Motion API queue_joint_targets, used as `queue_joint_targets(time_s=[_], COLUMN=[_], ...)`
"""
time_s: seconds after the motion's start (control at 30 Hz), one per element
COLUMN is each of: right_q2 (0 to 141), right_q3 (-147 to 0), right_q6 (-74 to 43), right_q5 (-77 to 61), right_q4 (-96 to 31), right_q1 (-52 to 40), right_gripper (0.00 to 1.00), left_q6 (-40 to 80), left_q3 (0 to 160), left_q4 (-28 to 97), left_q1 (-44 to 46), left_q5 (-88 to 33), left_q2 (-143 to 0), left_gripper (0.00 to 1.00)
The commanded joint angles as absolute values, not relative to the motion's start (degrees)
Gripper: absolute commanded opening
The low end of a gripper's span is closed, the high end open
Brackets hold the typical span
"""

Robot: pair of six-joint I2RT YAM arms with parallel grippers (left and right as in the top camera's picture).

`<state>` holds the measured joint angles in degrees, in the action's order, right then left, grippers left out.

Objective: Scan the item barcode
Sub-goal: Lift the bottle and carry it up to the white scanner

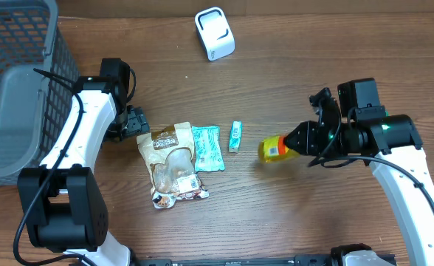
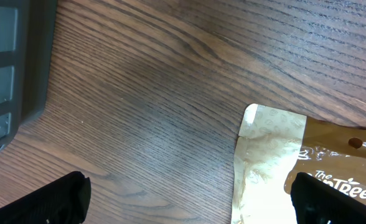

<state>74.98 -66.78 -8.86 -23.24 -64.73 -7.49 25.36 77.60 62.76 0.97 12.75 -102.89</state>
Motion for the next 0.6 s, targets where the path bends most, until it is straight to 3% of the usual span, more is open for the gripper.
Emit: queue_joint_targets(time_s=[0.0, 0.3, 0.57], right_q2=[75.0, 79.2, 88.7], right_q3=[-68.4, -86.0, -106.5], right_q6=[-12.5, -12.4, -12.2], right_q5=[-18.0, -15.0, -6.0], right_q4=[-64.2, -73.1, -83.8], right_q1=[-7.4, -8.3, -16.6], right_gripper=[0.04, 0.04, 0.04], left_q6=[25.8, 25.8, 25.8], left_q3=[77.6, 77.6, 77.6], left_q4=[62.7, 62.7, 62.7], left_q1=[0.8, 0.8, 0.8], left_q5=[13.9, 13.9, 13.9], left_q2=[-103.5, -103.5, -103.5], left_gripper=[1.00, 1.00, 1.00])
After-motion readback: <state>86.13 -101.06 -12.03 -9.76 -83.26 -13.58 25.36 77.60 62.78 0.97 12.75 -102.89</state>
